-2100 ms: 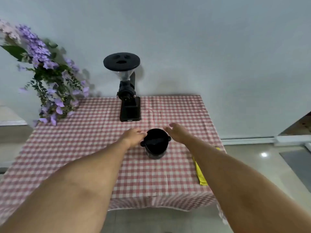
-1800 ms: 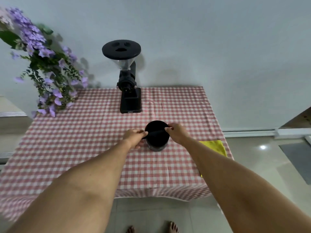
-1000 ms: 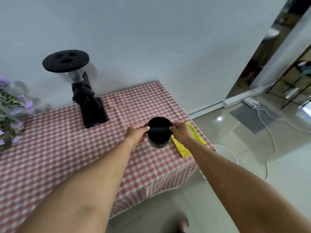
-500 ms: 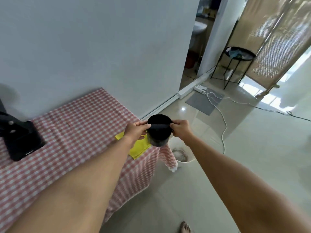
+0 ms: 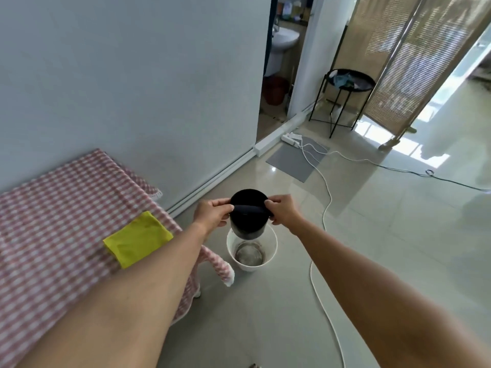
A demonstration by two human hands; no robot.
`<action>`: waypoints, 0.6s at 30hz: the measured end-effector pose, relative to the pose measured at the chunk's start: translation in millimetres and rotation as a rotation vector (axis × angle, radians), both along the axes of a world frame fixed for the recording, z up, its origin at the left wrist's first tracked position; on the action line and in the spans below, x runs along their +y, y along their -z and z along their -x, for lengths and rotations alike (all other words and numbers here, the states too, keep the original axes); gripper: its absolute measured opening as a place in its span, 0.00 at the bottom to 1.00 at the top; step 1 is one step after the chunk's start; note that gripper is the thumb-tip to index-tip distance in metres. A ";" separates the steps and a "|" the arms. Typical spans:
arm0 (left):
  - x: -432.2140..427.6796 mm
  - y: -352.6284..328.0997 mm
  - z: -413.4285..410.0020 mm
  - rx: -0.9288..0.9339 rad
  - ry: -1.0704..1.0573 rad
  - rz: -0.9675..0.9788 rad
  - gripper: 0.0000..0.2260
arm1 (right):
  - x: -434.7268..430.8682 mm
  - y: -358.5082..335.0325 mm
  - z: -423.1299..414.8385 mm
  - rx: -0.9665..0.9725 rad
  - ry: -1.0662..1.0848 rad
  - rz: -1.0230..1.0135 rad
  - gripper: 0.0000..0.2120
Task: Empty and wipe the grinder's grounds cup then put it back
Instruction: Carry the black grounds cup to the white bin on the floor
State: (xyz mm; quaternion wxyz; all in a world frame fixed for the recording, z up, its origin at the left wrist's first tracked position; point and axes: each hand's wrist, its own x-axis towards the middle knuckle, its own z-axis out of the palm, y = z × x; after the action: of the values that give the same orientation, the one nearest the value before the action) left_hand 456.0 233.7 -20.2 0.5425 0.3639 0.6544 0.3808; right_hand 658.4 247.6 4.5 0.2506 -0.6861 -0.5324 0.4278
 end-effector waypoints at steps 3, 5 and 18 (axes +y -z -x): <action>11.6 8.8 -13.7 0.011 -0.025 -0.006 0.13 | 12.5 11.0 -14.8 0.027 0.002 -0.005 0.11; 19.9 13.4 -20.7 -0.009 -0.043 -0.016 0.14 | 22.4 20.3 -21.2 0.061 0.017 -0.010 0.14; 120.0 38.9 -13.2 -0.212 0.273 0.268 0.21 | 89.0 47.4 -26.6 0.106 0.106 -0.026 0.14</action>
State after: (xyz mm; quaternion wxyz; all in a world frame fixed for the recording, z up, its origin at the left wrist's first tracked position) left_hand 469.2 353.7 -59.1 0.6984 0.3315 0.5831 0.2496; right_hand 685.0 336.6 -42.9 0.3095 -0.6865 -0.4866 0.4428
